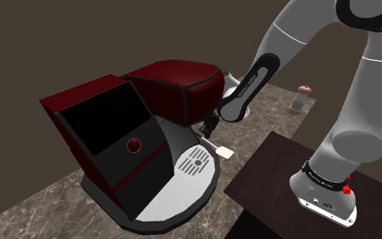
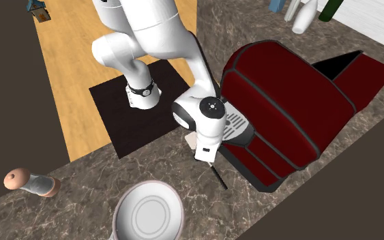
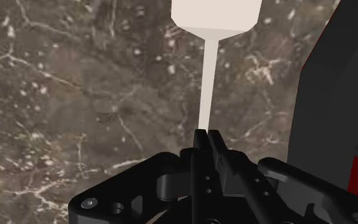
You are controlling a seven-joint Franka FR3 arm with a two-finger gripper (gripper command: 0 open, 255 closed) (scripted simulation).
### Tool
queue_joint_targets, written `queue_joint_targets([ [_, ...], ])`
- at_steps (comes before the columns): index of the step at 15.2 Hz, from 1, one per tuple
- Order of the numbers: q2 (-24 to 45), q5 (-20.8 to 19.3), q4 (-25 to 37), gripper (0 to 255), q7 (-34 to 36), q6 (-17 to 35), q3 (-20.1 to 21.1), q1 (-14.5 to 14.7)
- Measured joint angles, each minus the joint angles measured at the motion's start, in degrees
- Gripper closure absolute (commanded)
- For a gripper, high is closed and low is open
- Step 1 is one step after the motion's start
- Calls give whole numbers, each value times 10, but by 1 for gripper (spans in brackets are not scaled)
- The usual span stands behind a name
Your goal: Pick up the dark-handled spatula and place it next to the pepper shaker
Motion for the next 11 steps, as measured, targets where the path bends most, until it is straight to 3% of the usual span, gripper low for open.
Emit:
queue_joint_targets([
  [1,-9,6,-2,255,-3,-8,4,-2],
  [2,-9,6,-2,0,-3,-8,4,-2],
  [6,-38,12,-47,0,-1,6,9,0],
  [11,-18,-20,-53,0,27,43,-11,7],
])
